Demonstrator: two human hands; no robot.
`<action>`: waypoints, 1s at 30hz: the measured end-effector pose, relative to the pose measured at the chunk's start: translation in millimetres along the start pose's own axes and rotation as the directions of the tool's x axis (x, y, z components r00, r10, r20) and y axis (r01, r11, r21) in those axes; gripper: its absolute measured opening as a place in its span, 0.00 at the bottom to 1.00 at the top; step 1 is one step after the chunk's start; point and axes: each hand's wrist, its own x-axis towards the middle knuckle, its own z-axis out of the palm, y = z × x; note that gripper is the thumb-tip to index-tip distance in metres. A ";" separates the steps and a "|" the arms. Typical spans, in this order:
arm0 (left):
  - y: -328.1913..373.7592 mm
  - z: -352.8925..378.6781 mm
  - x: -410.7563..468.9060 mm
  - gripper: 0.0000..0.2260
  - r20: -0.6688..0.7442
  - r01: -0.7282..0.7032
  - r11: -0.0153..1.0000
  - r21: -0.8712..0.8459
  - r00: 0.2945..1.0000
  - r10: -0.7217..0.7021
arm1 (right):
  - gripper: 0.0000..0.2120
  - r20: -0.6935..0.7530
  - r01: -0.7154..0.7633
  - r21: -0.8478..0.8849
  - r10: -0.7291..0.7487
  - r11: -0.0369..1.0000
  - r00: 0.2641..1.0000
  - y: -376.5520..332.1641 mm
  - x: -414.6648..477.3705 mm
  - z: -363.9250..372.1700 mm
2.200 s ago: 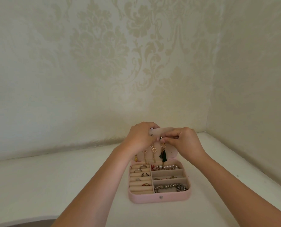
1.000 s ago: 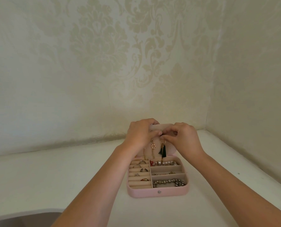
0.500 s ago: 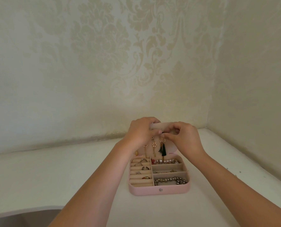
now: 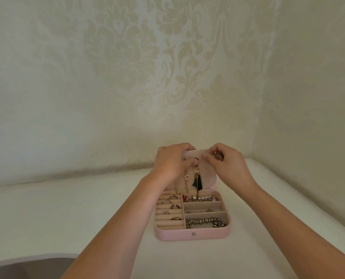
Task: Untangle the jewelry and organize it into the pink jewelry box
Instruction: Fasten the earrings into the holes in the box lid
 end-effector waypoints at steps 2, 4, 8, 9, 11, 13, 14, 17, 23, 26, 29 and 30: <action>-0.6 2.5 0.9 0.06 -0.040 0.014 1.000 -0.002 0.999 -0.014 | 0.11 0.012 -0.130 0.194 0.130 0.972 0.991 -6.4 6.1 -10.6; -0.3 4.9 1.1 0.06 -0.069 0.016 1.000 -0.009 0.997 -0.016 | 0.15 0.029 -0.227 0.308 0.230 0.924 0.973 -8.0 12.3 -24.0; 0.2 5.4 -1.0 0.06 -0.096 -0.009 0.999 -0.031 0.995 0.006 | 0.15 0.164 -0.310 0.429 0.264 0.849 0.951 -0.6 16.8 -42.9; 0.0 5.1 -1.3 0.06 -0.095 -0.011 0.999 -0.041 0.995 0.007 | 0.14 0.198 -0.316 0.438 0.253 0.842 0.947 2.0 16.9 -45.4; 0.2 4.2 -2.2 0.06 -0.083 -0.014 0.999 -0.051 0.997 0.010 | 0.10 0.219 -0.314 0.435 0.238 0.844 0.946 4.9 16.6 -49.2; 1.2 3.7 -3.6 0.06 -0.083 -0.010 0.997 -0.071 0.997 0.004 | 0.06 0.199 -0.303 0.437 0.237 0.847 0.951 6.9 16.8 -50.6; 1.9 3.4 -4.8 0.06 -0.085 -0.006 0.996 -0.088 0.996 -0.002 | 0.05 0.191 -0.300 0.445 0.238 0.843 0.952 7.4 17.1 -50.7; 2.0 3.4 -7.1 0.09 -0.077 0.021 0.990 -0.142 0.997 -0.032 | 0.06 0.191 -0.321 0.479 0.260 0.817 0.947 7.8 17.5 -50.8; 3.7 1.8 -8.7 0.09 -0.055 0.026 0.991 -0.134 0.998 -0.033 | 0.05 0.151 -0.319 0.542 0.283 0.777 0.947 10.6 19.4 -51.9; 3.6 1.5 -9.4 0.10 -0.054 0.013 0.990 -0.140 0.998 -0.021 | 0.06 0.163 -0.312 0.523 0.267 0.793 0.950 9.2 20.5 -54.3; 3.2 1.4 -10.0 0.09 -0.053 0.007 0.991 -0.132 0.999 -0.014 | 0.06 0.154 -0.282 0.469 0.237 0.837 0.959 6.2 19.9 -56.7; 3.5 1.4 -10.4 0.09 -0.056 -0.001 0.992 -0.127 0.998 -0.006 | 0.06 0.149 -0.273 0.454 0.230 0.848 0.962 5.2 19.5 -57.1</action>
